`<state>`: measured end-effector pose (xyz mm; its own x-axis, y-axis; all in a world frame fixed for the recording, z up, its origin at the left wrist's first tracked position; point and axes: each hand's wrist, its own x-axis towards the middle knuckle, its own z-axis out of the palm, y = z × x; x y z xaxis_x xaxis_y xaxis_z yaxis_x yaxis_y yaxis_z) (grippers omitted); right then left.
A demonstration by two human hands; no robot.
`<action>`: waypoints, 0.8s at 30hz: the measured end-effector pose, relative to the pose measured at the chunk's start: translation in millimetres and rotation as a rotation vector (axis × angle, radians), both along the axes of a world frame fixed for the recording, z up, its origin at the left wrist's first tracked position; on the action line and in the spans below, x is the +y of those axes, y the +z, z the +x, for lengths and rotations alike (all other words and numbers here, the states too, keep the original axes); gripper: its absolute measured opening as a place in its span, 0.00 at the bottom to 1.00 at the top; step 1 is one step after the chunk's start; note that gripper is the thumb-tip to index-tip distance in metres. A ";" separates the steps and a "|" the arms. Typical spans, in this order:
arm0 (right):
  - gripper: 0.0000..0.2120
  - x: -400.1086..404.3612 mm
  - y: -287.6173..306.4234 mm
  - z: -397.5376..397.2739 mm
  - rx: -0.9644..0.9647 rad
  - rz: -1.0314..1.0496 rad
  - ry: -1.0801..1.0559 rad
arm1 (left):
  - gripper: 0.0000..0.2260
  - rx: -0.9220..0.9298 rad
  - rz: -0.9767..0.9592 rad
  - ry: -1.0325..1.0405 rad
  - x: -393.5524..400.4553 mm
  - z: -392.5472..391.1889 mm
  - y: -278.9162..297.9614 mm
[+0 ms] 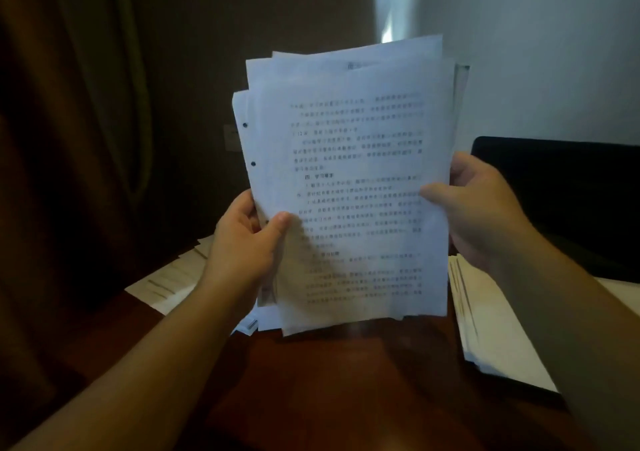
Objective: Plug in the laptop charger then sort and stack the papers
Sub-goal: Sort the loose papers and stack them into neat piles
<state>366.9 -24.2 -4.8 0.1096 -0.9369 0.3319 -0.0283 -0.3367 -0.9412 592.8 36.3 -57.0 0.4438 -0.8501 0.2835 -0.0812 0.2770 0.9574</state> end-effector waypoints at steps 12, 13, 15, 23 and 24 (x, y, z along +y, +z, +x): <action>0.17 63.7 -50.6 -18.8 -0.107 0.000 -0.084 | 0.12 -0.138 0.046 0.012 33.2 -28.3 -38.3; 0.18 65.6 -60.9 -18.4 -0.078 0.024 -0.095 | 0.12 -0.156 0.069 0.015 33.2 -32.5 -45.9; 0.17 68.0 -72.1 -17.7 -0.031 0.059 -0.116 | 0.08 -0.183 0.091 0.019 32.2 -40.7 -54.7; 0.13 64.9 -75.7 -25.5 -0.032 0.099 -0.160 | 0.09 -0.207 0.058 0.008 32.9 -51.9 -62.2; 0.12 64.0 -76.4 -26.9 -0.032 0.106 -0.159 | 0.09 -0.216 0.056 -0.001 33.0 -51.7 -60.1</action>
